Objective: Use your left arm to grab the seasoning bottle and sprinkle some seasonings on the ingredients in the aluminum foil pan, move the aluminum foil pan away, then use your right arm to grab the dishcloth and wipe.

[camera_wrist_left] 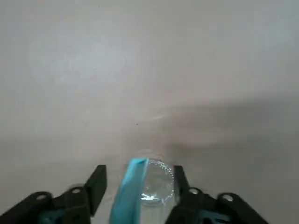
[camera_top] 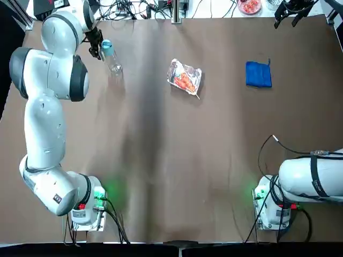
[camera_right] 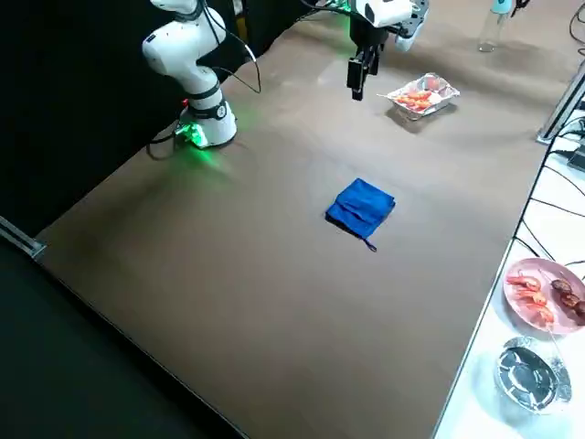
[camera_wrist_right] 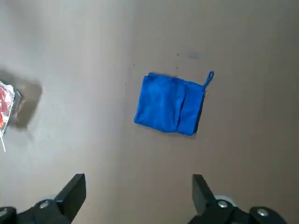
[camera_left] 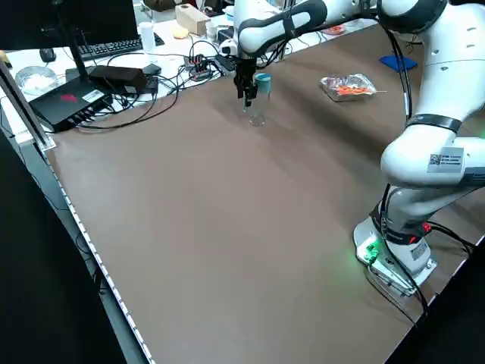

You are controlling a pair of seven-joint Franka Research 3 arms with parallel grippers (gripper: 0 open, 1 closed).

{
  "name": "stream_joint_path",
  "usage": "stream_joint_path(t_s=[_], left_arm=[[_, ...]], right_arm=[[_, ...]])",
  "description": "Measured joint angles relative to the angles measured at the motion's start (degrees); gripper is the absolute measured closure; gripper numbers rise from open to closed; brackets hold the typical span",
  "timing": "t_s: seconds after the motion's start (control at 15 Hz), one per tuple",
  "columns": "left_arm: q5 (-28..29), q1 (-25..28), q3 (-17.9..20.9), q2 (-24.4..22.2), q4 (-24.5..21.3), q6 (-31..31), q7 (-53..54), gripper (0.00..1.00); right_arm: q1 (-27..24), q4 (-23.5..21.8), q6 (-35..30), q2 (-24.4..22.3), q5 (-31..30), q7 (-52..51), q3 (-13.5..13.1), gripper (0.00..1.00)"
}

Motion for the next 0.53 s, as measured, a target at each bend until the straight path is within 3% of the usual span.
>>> stream_joint_path(t_s=[0.27,0.53], left_arm=[[0.29,0.02,1.04,-2.31,2.71,-2.72,0.11,0.0],[8.44,-0.17,1.95,-6.88,7.07,-11.98,2.03,0.0]], right_arm=[[0.0,0.0,0.0,0.01,0.0,0.0,0.0,0.0],[0.01,-0.01,0.0,0.01,0.0,0.0,0.0,0.0]])
